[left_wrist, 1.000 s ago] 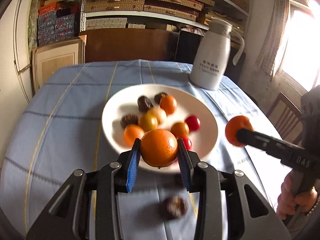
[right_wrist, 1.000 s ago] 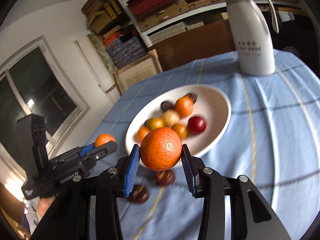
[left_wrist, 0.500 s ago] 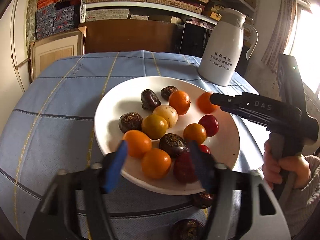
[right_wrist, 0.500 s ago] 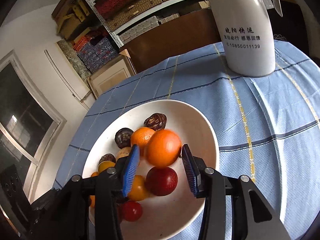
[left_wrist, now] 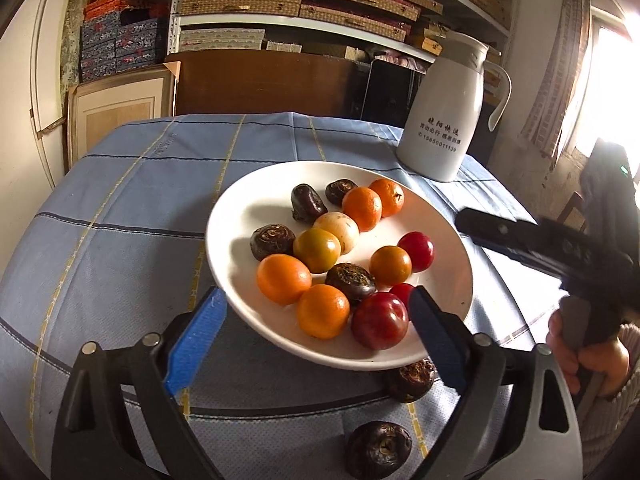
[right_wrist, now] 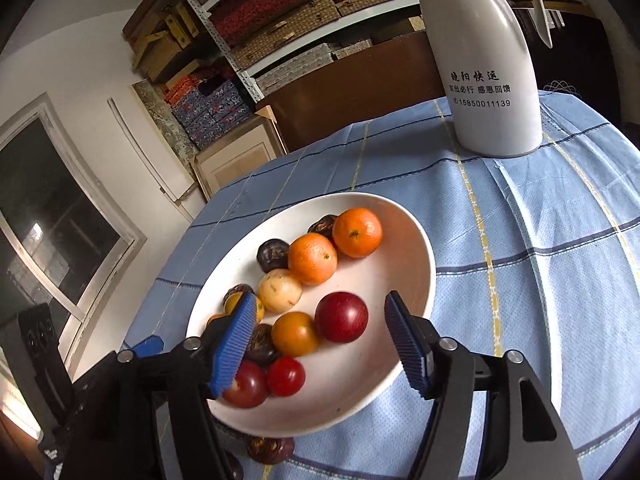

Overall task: Organize fruits
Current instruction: 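Move both open tools toward the two remaining passion fruits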

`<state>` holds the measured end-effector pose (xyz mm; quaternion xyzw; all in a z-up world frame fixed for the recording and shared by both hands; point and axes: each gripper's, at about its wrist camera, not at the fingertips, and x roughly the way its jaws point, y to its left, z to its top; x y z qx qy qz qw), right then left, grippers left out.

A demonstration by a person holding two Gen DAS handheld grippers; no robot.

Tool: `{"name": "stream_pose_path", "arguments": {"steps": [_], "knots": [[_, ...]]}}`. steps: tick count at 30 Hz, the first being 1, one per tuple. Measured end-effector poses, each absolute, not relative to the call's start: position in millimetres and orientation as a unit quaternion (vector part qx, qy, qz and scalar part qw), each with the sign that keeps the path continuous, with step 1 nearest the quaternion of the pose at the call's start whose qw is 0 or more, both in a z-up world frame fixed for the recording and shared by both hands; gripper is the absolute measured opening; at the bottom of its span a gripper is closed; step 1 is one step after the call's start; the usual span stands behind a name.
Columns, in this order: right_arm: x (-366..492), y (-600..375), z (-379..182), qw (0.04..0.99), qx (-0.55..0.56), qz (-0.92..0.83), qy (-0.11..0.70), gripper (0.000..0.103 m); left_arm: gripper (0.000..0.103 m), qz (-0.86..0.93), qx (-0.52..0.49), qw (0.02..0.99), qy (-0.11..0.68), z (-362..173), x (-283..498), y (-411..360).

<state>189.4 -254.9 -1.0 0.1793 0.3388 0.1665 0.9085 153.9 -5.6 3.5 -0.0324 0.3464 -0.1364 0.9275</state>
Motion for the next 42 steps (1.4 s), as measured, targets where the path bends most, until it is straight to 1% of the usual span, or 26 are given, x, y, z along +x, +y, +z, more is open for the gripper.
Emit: {"name": "stream_pose_path", "arguments": {"steps": [3,6,10,12,14,16,19,24,30,38,42], "knots": [[175,-252,-2,0.91,0.171,0.174,0.336,0.073,0.096,-0.133,-0.028,0.929,0.343,3,150,-5],[154,-249,-1,0.913,0.159,0.181,0.329,0.079,0.098,-0.126,-0.012,0.934,0.334,3,141,-7],[133,-246,2,0.919,0.142,0.184,0.318,0.087,0.098,-0.121,0.02,0.936,0.331,-1,128,-12],[125,-249,2,0.921,0.143,0.182,0.312,0.089,0.098,-0.115,0.043,0.932,0.34,-7,119,-15],[121,-254,2,0.922,0.151,0.179,0.31,0.09,0.098,-0.118,0.059,0.929,0.346,-13,108,-16],[116,-263,2,0.92,0.171,0.174,0.306,0.094,0.098,-0.128,0.07,0.923,0.357,-21,98,-17],[112,-273,-1,0.916,0.2,0.17,0.303,0.098,0.098,-0.137,0.09,0.912,0.375,-32,88,-24],[105,-271,-9,0.907,0.205,0.179,0.322,0.098,0.098,-0.123,0.127,0.912,0.371,-36,81,-35],[101,-263,-11,0.912,0.181,0.167,0.328,0.098,0.098,-0.134,0.123,0.901,0.393,-42,86,-40],[106,-267,-17,0.906,0.19,0.152,0.345,0.098,0.098,-0.146,0.121,0.887,0.422,-52,92,-45],[109,-266,-20,0.905,0.186,0.145,0.354,0.098,0.098,-0.134,0.095,0.882,0.441,-56,101,-35]]}}
